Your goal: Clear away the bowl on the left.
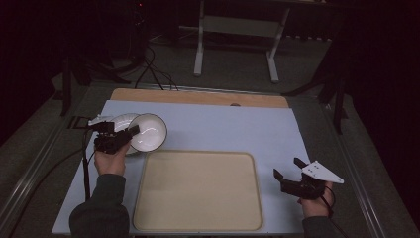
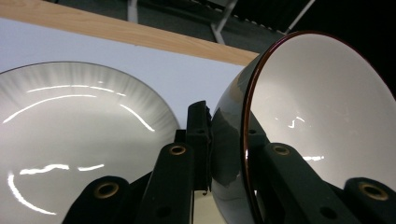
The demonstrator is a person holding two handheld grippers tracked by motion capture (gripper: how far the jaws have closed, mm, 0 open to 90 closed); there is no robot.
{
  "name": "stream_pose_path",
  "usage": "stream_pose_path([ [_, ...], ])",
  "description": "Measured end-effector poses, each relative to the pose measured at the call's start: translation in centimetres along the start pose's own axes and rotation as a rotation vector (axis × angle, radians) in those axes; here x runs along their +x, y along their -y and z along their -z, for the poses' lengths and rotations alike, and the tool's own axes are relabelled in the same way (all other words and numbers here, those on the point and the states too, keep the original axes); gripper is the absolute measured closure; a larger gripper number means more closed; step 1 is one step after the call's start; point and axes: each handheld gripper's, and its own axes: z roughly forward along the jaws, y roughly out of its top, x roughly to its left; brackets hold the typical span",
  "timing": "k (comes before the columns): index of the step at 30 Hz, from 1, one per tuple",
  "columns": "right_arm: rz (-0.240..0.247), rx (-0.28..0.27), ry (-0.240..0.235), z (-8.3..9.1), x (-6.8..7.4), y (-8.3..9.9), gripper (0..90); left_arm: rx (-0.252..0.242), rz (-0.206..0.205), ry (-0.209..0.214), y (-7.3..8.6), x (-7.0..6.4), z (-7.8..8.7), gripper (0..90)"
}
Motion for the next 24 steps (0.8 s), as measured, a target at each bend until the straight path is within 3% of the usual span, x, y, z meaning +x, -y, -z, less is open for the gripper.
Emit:
stream_pose_path([
  [24,0.004,-0.001,-0.002,0.0,0.0,0.0,13.5,0.039,-0.069,0.082,1.0,-3.7,-0.1,80.6],
])
